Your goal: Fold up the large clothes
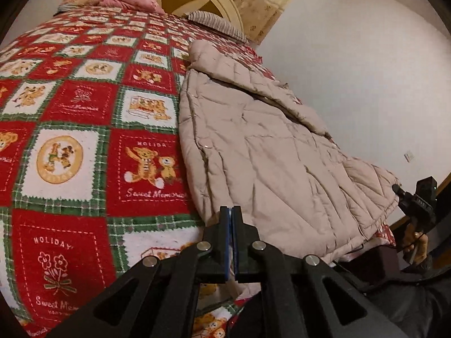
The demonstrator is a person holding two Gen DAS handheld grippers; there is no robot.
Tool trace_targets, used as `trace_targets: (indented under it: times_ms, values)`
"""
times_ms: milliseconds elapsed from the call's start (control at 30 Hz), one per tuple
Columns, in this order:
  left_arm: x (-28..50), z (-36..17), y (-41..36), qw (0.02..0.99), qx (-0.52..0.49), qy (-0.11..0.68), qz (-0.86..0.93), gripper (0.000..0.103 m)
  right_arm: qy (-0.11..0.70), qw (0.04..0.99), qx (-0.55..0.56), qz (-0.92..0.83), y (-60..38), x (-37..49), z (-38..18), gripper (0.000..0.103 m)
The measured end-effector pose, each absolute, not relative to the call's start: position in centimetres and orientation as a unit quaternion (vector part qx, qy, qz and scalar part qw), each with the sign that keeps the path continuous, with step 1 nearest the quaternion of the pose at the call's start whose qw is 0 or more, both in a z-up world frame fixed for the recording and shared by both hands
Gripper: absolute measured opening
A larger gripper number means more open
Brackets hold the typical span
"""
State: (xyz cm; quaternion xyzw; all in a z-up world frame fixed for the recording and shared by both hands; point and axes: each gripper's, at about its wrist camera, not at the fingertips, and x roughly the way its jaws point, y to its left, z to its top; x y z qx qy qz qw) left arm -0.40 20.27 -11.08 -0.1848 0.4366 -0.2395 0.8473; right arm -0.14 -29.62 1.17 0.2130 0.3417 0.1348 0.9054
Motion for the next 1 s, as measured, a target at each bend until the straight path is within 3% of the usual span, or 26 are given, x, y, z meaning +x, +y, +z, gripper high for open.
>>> trace_targets:
  times_ms: [67, 133, 167, 200, 267, 400, 700, 800, 867, 933, 967, 1000]
  values:
    - [-0.4, -11.5, 20.4, 0.852, -0.193, 0.429, -0.229, 0.002, 0.345, 0.904, 0.214, 0.133, -29.6, 0.0, 0.8, 0.014]
    - [-0.2, -12.3, 20.2, 0.849, -0.192, 0.441, -0.219, 0.009, 0.35, 0.903, 0.212, 0.13, -29.6, 0.1, 0.6, 0.014]
    - [-0.1, -12.8, 20.1, 0.847, -0.19, 0.45, -0.211, 0.037, 0.352, 0.903, 0.21, 0.129, -29.6, 0.1, 0.4, 0.014]
    - [-0.1, -13.2, 20.1, 0.843, -0.2, 0.446, -0.225, 0.055, 0.353, 0.903, 0.209, 0.128, -29.6, 0.1, 0.4, 0.014]
    - [-0.2, -13.2, 20.1, 0.833, -0.225, 0.434, -0.257, 0.071, 0.354, 0.903, 0.208, 0.128, -29.6, 0.2, 0.2, 0.014]
    - [-0.2, -12.5, 19.4, 0.839, -0.201, 0.447, -0.238, 0.071, 0.36, 0.9, 0.212, 0.125, -29.8, 0.3, -0.3, 0.014]
    - [0.2, -11.7, 18.3, 0.792, -0.249, 0.485, -0.273, 0.071, 0.362, 0.898, 0.217, 0.123, -29.9, 0.4, -0.6, 0.014]
    - [-0.1, -11.2, 16.7, 0.802, -0.195, 0.491, -0.277, 0.071, 0.362, 0.898, 0.217, 0.124, -29.9, 0.5, -0.7, 0.014]
    - [-0.2, -12.1, 16.8, 0.79, -0.216, 0.502, -0.278, 0.071, 0.365, 0.897, 0.215, 0.122, -30.0, 0.5, -0.8, 0.014]
    - [-0.1, -12.8, 18.1, 0.781, -0.267, 0.492, -0.276, 0.061, 0.371, 0.897, 0.21, 0.114, -30.0, 0.6, -1.1, 0.014]
    - [0.3, -13.0, 18.5, 0.776, -0.282, 0.495, -0.271, 0.037, 0.372, 0.897, 0.21, 0.113, -30.0, 0.6, -1.2, 0.014]
    - [0.6, -13.4, 19.3, 0.768, -0.304, 0.498, -0.264, 0.023, 0.372, 0.896, 0.214, 0.114, -30.1, 0.6, -1.3, 0.014]
